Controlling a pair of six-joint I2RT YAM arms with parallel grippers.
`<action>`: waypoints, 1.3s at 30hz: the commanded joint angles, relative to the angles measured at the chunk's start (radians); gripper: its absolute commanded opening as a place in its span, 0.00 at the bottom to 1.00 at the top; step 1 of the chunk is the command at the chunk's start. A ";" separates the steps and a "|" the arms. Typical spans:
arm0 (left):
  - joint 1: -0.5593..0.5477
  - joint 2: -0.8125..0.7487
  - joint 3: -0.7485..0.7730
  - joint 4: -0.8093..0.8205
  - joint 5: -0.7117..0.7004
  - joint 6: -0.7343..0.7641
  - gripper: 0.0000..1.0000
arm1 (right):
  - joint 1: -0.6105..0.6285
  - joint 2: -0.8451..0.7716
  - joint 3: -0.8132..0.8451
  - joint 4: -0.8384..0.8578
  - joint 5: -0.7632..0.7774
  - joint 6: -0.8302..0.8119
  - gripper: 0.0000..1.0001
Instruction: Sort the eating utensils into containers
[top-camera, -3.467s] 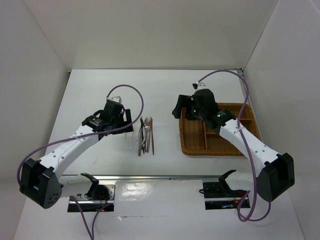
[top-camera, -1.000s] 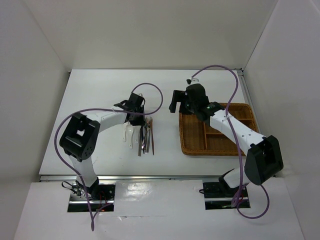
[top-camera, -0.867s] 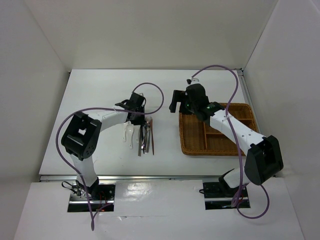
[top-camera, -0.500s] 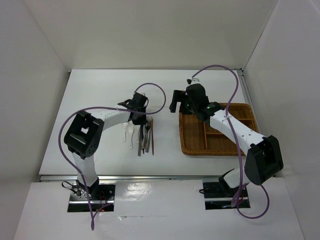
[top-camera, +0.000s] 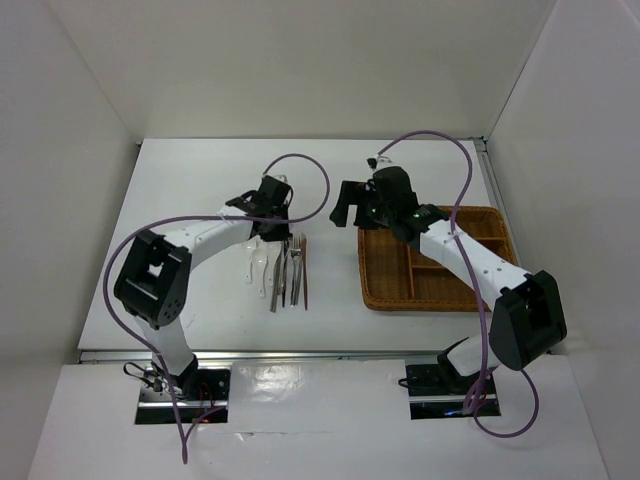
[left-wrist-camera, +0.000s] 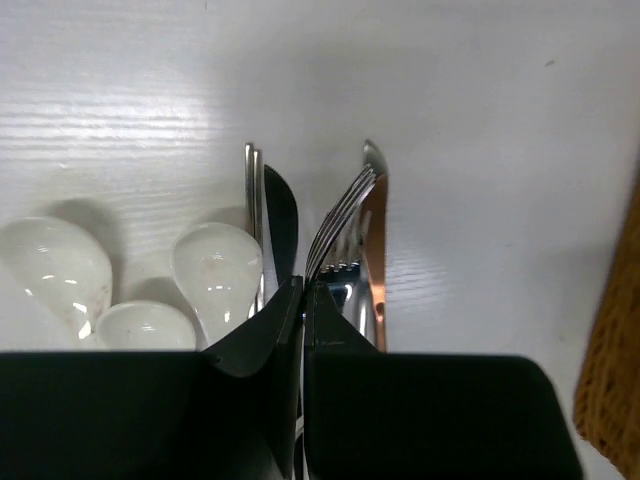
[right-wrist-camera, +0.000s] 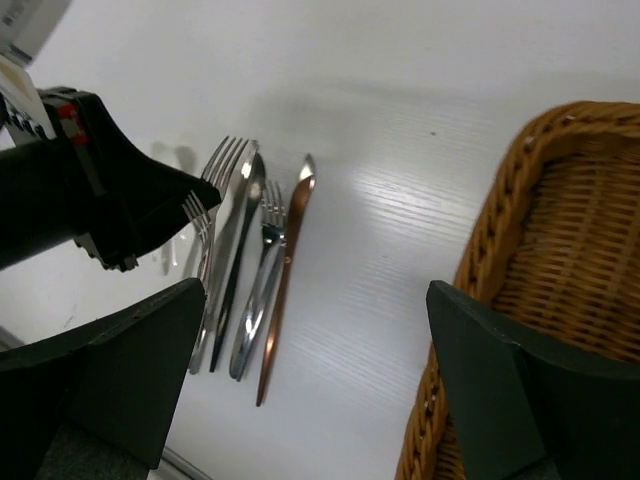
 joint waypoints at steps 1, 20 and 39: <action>-0.003 -0.109 0.079 -0.007 -0.030 0.017 0.09 | 0.009 -0.017 -0.017 0.119 -0.131 -0.019 1.00; -0.003 -0.285 0.116 0.048 0.055 -0.077 0.09 | 0.077 -0.017 -0.075 0.312 -0.367 -0.047 0.99; -0.003 -0.354 0.005 0.183 0.230 -0.215 0.10 | 0.106 0.102 -0.066 0.436 -0.458 -0.013 0.45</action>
